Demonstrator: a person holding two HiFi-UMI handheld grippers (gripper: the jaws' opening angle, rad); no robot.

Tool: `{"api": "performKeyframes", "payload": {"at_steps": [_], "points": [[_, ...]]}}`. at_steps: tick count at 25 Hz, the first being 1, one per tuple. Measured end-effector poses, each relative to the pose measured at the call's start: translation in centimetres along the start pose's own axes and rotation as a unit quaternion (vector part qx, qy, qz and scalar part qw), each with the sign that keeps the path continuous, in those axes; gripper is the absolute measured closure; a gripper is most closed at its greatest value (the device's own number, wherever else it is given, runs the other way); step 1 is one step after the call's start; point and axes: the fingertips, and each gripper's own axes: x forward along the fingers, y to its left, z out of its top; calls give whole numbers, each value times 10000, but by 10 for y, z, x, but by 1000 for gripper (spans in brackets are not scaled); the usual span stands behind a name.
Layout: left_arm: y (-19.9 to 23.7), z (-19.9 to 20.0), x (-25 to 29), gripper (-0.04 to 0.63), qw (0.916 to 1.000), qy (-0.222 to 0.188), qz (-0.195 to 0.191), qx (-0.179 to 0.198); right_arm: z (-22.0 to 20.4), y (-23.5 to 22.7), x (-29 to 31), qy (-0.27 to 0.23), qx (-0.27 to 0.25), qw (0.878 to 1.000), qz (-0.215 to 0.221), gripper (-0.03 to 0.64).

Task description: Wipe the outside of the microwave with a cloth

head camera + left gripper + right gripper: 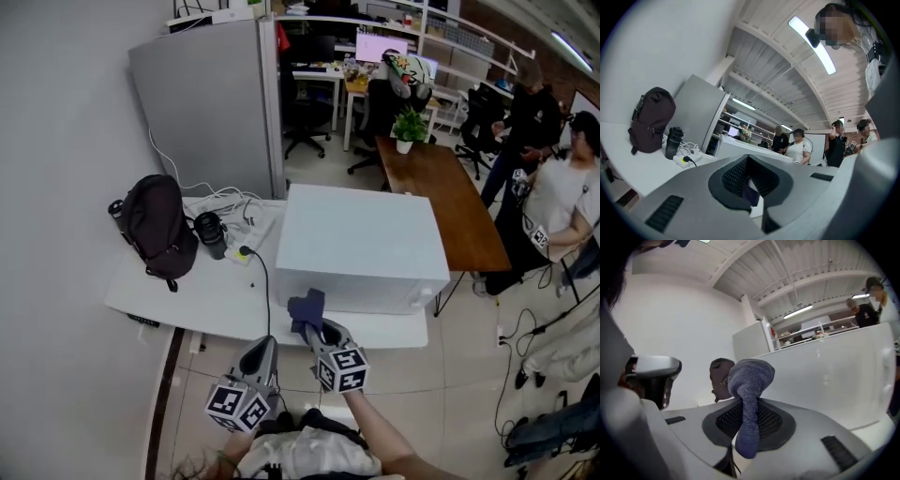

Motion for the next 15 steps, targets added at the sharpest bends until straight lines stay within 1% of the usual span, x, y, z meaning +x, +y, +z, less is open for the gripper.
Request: {"api": "performKeyframes", "payload": {"at_steps": [1,3,6,8,10,15], "points": [[4,1,-5,609,10000,-13,77,6,-6,12,19,106,-136,9997,153,543],[12,4,-14,609,9997,-10,224,41,-15,26,51,293,-375,9983,327,543],[24,7,-25,609,9991,-57,429,17,-24,22,81,526,-596,9964,289,543],[28,9,-30,609,9986,-90,517,-7,-25,6,84,578,-590,9965,121,543],[30,9,-32,609,9984,-96,549,-11,-22,-17,76,522,-462,9975,-110,543],[25,7,-23,609,9992,-15,406,18,-10,-94,28,316,-232,9960,-806,543]]}}
